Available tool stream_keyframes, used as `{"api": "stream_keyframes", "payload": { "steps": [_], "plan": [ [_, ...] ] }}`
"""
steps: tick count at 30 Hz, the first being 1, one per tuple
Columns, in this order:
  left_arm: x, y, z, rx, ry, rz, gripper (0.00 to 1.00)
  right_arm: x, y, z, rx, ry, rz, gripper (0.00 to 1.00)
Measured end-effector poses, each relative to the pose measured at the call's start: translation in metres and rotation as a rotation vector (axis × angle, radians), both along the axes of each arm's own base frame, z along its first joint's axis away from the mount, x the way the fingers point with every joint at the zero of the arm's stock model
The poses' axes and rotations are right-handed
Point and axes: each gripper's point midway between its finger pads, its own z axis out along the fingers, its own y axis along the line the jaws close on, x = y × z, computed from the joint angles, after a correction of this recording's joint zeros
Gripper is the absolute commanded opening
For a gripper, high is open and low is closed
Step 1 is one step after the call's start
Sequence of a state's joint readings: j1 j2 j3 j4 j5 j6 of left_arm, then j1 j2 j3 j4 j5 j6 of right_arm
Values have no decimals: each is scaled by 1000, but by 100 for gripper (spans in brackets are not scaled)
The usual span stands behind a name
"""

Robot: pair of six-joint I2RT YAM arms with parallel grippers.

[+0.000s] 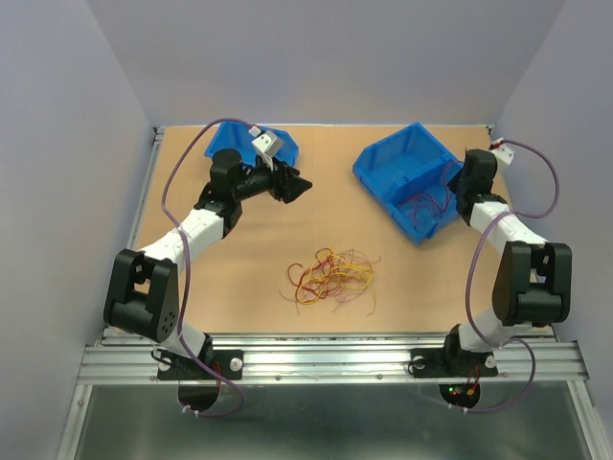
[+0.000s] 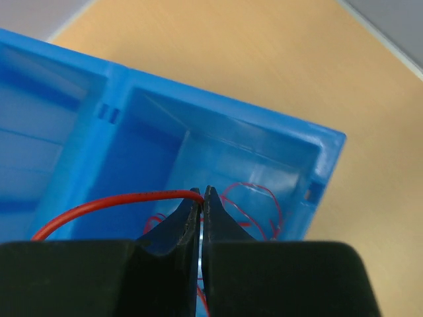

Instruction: Untangle the cables

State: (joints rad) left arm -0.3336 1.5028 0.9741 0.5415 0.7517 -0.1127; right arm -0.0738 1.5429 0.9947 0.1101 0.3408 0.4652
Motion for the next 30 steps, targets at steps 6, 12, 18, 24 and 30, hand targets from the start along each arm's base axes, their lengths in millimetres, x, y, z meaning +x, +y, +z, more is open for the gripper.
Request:
{"api": "stream_keyframes", "payload": {
  "steps": [6, 12, 18, 24, 30],
  "plan": [
    [0, 0, -1, 1, 1, 0, 68, -13, -3, -23, 35, 109, -74, 4],
    [-2, 1, -4, 4, 6, 1, 68, 13, 16, -38, 25, 234, -181, 1],
    [-2, 1, -4, 6, 3, -1, 68, 6, 49, -89, 8, 381, -203, 1],
    [-2, 1, -5, 8, 5, -2, 68, -8, 39, -107, 26, 422, -304, 4],
    [-2, 0, -6, 8, 6, -5, 68, -10, 37, -102, 48, 406, -326, 30]
  ]
}}
